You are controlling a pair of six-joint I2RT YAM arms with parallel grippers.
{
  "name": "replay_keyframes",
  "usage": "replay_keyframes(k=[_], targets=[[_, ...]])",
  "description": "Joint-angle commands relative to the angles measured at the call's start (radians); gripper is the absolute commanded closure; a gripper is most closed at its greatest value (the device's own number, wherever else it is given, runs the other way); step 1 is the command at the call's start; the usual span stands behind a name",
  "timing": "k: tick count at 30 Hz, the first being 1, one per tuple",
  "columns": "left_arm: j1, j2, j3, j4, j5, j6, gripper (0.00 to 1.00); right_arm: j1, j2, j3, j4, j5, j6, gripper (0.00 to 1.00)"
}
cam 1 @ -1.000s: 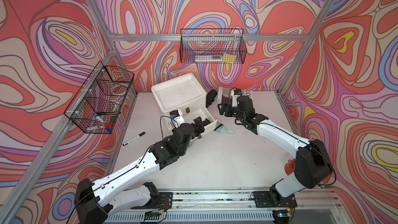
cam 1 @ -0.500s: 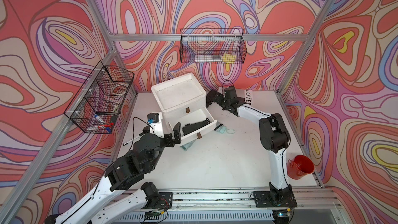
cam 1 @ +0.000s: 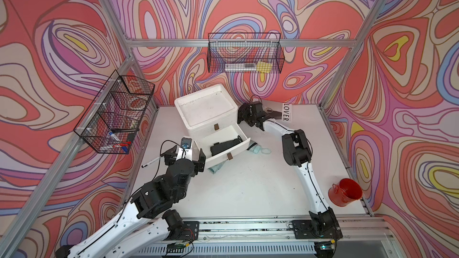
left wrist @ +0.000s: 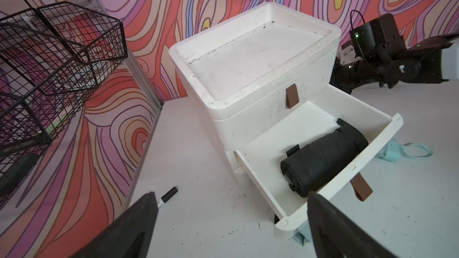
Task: Place the umbrella in the drawer by color
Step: Pick up the umbrella from the center of the board.
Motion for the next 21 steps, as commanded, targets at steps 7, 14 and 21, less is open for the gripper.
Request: replay_keyframes(k=[7,14,21], targets=[[0.0,-0.011,0.016,-0.006,-0.016,0.017,0.01,0.001,0.088,-0.011,-0.04,0.052,0.053,0.89],[0.001,-0.056,0.005,0.0,-0.023,0.031,0.01,-0.035,0.001,-0.196,0.212,0.004,0.082,1.0],[0.001,-0.085,0.003,-0.009,-0.024,0.023,0.01,-0.136,-0.156,-0.354,0.443,-0.172,0.061,1.0]])
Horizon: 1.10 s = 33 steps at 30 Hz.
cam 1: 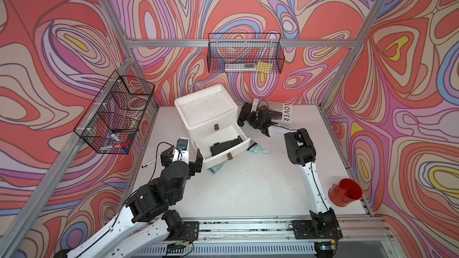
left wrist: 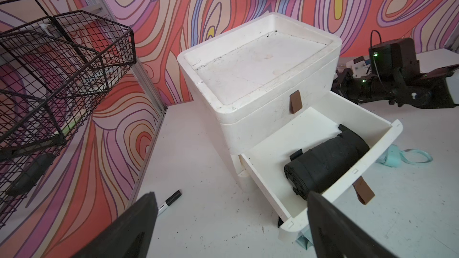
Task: Place the umbrella in the drawer by color
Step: Pick up the umbrella from the center of the board.
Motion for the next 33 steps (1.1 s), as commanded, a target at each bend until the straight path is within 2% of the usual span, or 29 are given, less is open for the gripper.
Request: replay_keyframes(k=[1,6,13,18,20,24,28,31,33], targets=[[0.0,-0.025,0.004,-0.008,-0.016,-0.001,0.01,-0.073,-0.111,-0.073,0.096,-0.068,-0.041,1.0],[0.001,-0.059,-0.003,-0.005,-0.013,-0.008,0.01,-0.109,-0.296,-0.238,0.145,-0.071,-0.121,1.0],[0.0,-0.079,0.003,-0.027,0.0,-0.032,0.01,-0.115,-0.53,-0.456,0.156,-0.074,-0.143,1.0],[0.001,-0.09,0.006,-0.033,0.086,-0.041,0.01,-0.114,-0.73,-0.602,0.096,-0.078,-0.245,1.0],[0.0,-0.089,0.01,-0.028,0.118,-0.036,0.01,-0.114,-0.838,-0.66,0.043,-0.062,-0.334,1.0],[0.0,-0.073,0.021,-0.013,0.196,-0.011,0.01,-0.111,-1.037,-0.717,-0.178,-0.048,-0.579,1.0],[0.0,0.003,0.094,-0.065,0.307,-0.027,0.01,-0.091,-1.201,-0.753,-0.373,-0.041,-0.834,1.0],[0.001,0.099,0.204,-0.15,0.399,-0.039,0.01,-0.025,-1.313,-0.788,-0.453,-0.009,-1.073,1.0],[0.001,0.175,0.299,-0.234,0.449,-0.049,0.01,0.081,-1.388,-0.803,-0.488,0.023,-1.283,1.0]])
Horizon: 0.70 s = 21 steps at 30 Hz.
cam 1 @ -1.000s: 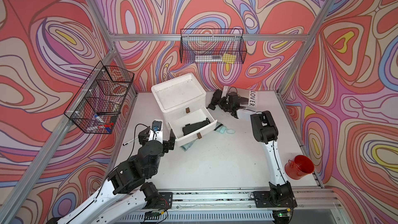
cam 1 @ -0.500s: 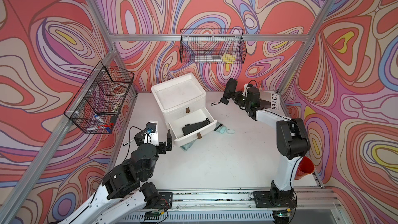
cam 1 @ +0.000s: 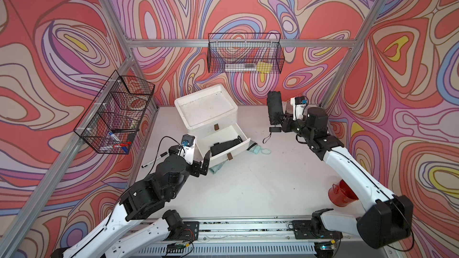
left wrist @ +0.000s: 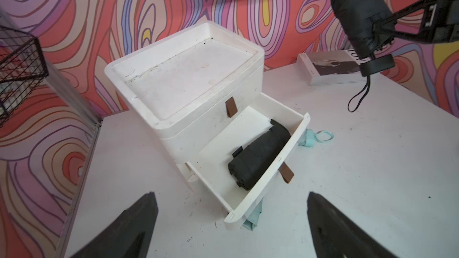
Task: Place the umbrella in the drawer by color
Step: Pick up the umbrella from the center of the board.
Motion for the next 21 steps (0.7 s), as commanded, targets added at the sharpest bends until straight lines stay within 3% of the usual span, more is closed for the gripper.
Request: replay_keyframes(k=[1,3,6,15,18,21], targets=[[0.0,0.09,0.14,-0.16,0.135,-0.025,0.01,0.148,-0.102,-0.029,-0.099,0.024,-0.466,1.0],[0.0,0.151,0.236,-0.239,0.207,-0.034,0.02,0.234,-0.162,-0.049,-0.118,-0.011,-0.657,1.0],[0.0,0.211,0.335,-0.318,0.329,-0.043,0.04,0.268,-0.221,-0.054,-0.132,-0.107,-0.796,1.0],[-0.001,0.261,0.381,-0.366,0.719,-0.104,0.13,0.272,-0.23,0.051,-0.263,-0.333,-0.981,1.0],[-0.001,0.288,0.399,-0.376,0.738,-0.108,0.16,0.273,-0.226,0.056,-0.27,-0.385,-1.015,1.0],[-0.001,0.31,0.433,-0.402,0.674,-0.101,0.17,0.274,-0.223,0.065,-0.318,-0.445,-1.058,1.0]])
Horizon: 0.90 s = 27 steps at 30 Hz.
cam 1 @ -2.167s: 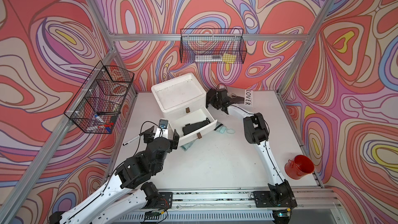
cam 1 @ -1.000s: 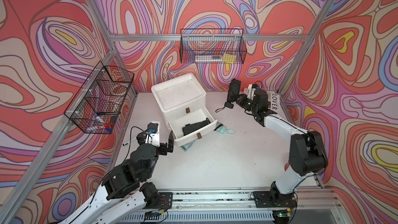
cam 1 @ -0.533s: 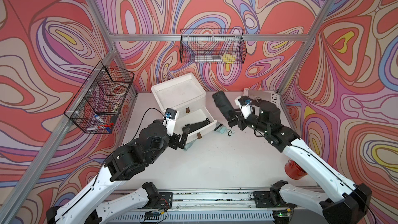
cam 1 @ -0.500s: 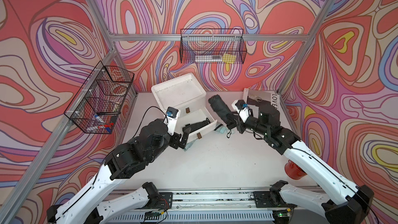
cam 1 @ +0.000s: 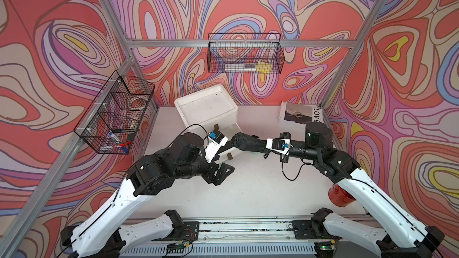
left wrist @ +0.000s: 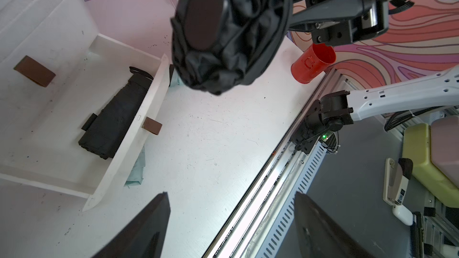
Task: Place the umbrella in the drawer by color
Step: Pick up the umbrella from the center of the board.
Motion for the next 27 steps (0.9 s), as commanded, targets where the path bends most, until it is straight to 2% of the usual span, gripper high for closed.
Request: replay_keyframes(k=[1,5,10,21,22,24,25,27], targets=[[-0.001,0.013,0.059,-0.052,-0.006,-0.002,0.17,0.002,0.003,0.042,-0.039,-0.125,-0.081,1.0],[-0.001,0.022,0.095,-0.049,-0.034,0.014,0.17,0.004,0.007,0.057,-0.089,-0.173,-0.104,1.0],[-0.001,0.022,0.085,0.013,0.047,0.012,0.18,0.01,0.015,0.054,-0.089,-0.195,-0.109,1.0],[-0.001,0.087,0.08,0.086,0.124,-0.009,0.24,0.057,0.062,0.081,-0.083,-0.221,-0.119,1.0],[-0.001,0.095,0.078,0.092,0.13,-0.012,0.27,0.062,0.065,0.08,-0.081,-0.219,-0.119,1.0],[-0.001,0.106,0.078,0.1,0.14,-0.018,0.4,0.067,0.067,0.075,-0.077,-0.217,-0.118,1.0],[-0.001,0.11,0.077,0.102,0.139,-0.021,0.5,0.067,0.069,0.073,-0.075,-0.214,-0.117,1.0],[-0.001,0.111,0.074,0.109,0.131,-0.026,0.76,0.067,0.07,0.066,-0.069,-0.205,-0.114,1.0]])
